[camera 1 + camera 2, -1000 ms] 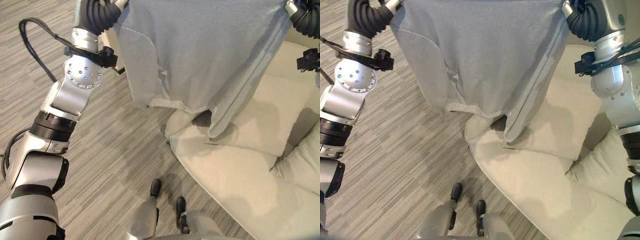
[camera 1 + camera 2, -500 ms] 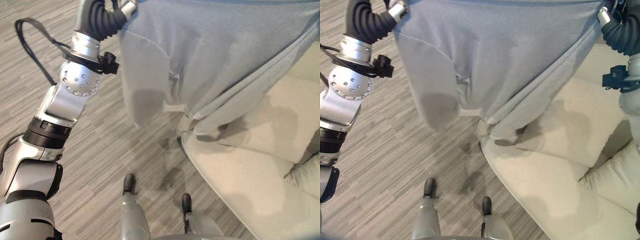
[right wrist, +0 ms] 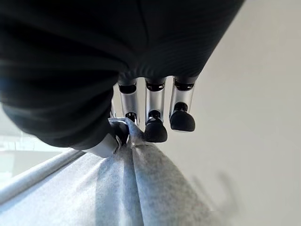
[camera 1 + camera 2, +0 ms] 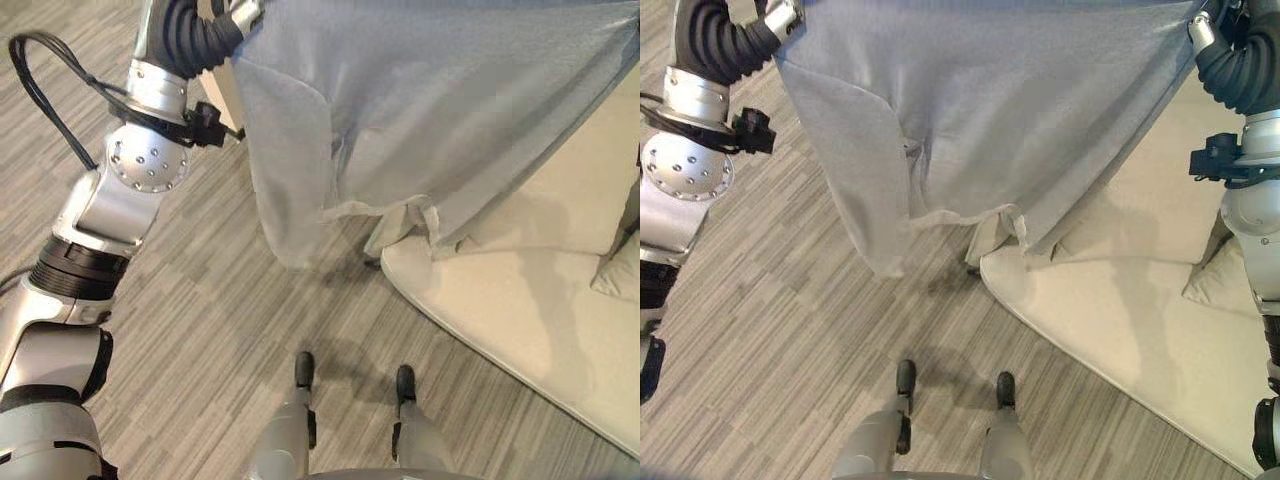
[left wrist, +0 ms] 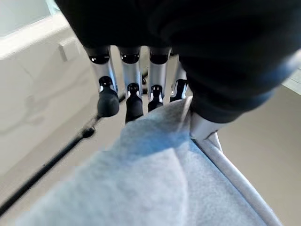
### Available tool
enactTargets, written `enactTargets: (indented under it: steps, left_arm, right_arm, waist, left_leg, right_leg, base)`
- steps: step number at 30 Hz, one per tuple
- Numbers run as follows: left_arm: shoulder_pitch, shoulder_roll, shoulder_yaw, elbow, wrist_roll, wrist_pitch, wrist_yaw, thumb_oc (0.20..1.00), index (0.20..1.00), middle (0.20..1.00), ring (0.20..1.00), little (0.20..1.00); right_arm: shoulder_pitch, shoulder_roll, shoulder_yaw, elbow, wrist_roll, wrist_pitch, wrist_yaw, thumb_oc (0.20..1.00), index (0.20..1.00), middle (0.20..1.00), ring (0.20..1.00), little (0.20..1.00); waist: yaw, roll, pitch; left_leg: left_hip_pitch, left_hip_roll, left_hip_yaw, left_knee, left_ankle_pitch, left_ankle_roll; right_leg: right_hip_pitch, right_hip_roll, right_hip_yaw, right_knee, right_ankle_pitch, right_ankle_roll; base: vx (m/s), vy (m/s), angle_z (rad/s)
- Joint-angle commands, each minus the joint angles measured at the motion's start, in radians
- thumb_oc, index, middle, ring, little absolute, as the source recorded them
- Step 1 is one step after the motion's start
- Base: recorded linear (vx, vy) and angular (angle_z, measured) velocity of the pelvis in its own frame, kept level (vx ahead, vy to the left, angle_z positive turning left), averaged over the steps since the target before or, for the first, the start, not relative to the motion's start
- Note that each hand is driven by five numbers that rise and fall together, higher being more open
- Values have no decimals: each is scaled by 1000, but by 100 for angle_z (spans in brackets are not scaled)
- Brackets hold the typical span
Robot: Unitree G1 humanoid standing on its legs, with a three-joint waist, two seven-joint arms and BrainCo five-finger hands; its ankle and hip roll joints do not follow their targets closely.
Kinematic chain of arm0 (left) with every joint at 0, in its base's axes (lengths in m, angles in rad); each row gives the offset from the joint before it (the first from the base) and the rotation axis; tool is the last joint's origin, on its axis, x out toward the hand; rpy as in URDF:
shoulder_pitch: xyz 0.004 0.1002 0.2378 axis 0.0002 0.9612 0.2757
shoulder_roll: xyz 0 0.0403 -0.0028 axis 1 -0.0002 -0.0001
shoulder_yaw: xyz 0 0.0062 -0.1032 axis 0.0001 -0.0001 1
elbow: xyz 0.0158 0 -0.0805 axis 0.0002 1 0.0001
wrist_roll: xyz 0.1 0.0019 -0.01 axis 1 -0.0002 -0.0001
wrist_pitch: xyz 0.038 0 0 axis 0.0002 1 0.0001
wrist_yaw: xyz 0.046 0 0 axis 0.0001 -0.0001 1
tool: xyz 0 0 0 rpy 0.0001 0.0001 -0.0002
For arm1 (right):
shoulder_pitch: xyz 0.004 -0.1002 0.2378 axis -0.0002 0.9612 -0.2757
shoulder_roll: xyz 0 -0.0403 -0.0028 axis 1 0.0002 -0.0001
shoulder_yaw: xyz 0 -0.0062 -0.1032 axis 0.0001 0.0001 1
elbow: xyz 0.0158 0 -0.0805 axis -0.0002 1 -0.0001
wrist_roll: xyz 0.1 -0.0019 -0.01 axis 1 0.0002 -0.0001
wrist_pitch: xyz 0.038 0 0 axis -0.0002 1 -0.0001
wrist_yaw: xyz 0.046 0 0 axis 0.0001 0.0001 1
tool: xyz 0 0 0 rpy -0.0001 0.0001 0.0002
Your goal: Hang the clothes on the sofa on the clothes rack.
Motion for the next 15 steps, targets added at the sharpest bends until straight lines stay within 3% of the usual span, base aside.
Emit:
enactTargets:
  steps: [1, 4, 8, 9, 10, 11, 13, 14, 15]
  left_arm:
    - [-2, 14, 150, 74, -17, 14, 47, 200, 200, 200, 200, 200]
    - [26, -35, 166, 71, -31, 3, 47, 200, 200, 200, 200, 200]
    - [24, -37, 166, 73, -31, 3, 48, 200, 200, 200, 200, 200]
    - [14, -59, 153, 95, -52, -1, 51, 200, 200, 200, 200, 200]
    - [-3, -54, 139, 113, -59, -1, 54, 200, 200, 200, 200, 200]
    - [-37, -57, 99, 137, -72, -6, 65, 200, 200, 200, 200, 200]
    - [-80, -58, 39, 170, -86, -20, 84, 200, 200, 200, 200, 200]
    - [-84, -58, 36, 173, -87, -22, 84, 200, 200, 200, 200, 200]
    - [-96, -40, 23, 161, -84, -17, 80, 200, 200, 200, 200, 200]
  right_arm:
    - [-8, -28, -122, 73, 51, 32, -51, 200, 200, 200, 200, 200]
    - [-10, -52, -138, 71, 59, 24, -64, 200, 200, 200, 200, 200]
    - [-13, -55, -136, 73, 59, 23, -65, 200, 200, 200, 200, 200]
    - [42, -80, -163, 71, 75, 23, -62, 200, 200, 200, 200, 200]
    - [72, -83, -183, 67, 85, 20, -67, 200, 200, 200, 200, 200]
    - [110, -81, -219, 62, 95, 17, -78, 200, 200, 200, 200, 200]
    - [153, -71, -235, 57, 91, 17, -80, 200, 200, 200, 200, 200]
    - [155, -70, -237, 58, 90, 16, -80, 200, 200, 200, 200, 200]
    - [161, -65, -223, 55, 76, 36, -64, 200, 200, 200, 200, 200]
  waist:
    - [-3, -12, -64]
    - [-23, 13, -32]
    - [-27, 16, -31]
    - [-71, 43, -26]
    - [-79, 48, -28]
    - [-84, 50, -36]
    - [-74, 53, -41]
    - [-74, 53, -41]
    - [-71, 63, -49]
  left_leg:
    - [55, -69, -73, -35, -71, -70]
    - [58, -77, -56, 48, -112, -77]
    - [51, -77, -60, 61, -118, -77]
    - [31, 36, -54, 78, -96, -109]
    - [-3, 104, -77, 58, -46, -133]
    - [-34, 133, -117, 23, 7, -158]
    - [-79, 169, -193, -8, 44, -186]
    - [-80, 168, -195, -7, 44, -187]
    - [-86, 164, -243, 14, 28, -196]
  right_leg:
    - [173, 117, 67, -245, 99, -33]
    - [141, 120, 73, -234, 114, -41]
    - [140, 120, 68, -234, 114, -41]
    - [136, 42, 44, -235, 95, -24]
    - [143, 2, 37, -242, 83, -9]
    - [147, -15, 19, -249, 77, -2]
    - [176, -56, 26, -271, 61, 20]
    - [177, -56, 24, -273, 62, 20]
    - [188, -89, 50, -281, 78, 32]
  base:
    - [128, 135, 13]
    - [34, 119, 25]
    - [52, 132, 19]
    - [292, 655, 7]
    - [358, 746, 19]
    - [207, 420, 81]
    - [221, 380, 67]
    - [273, 484, -20]
    - [258, 453, -55]
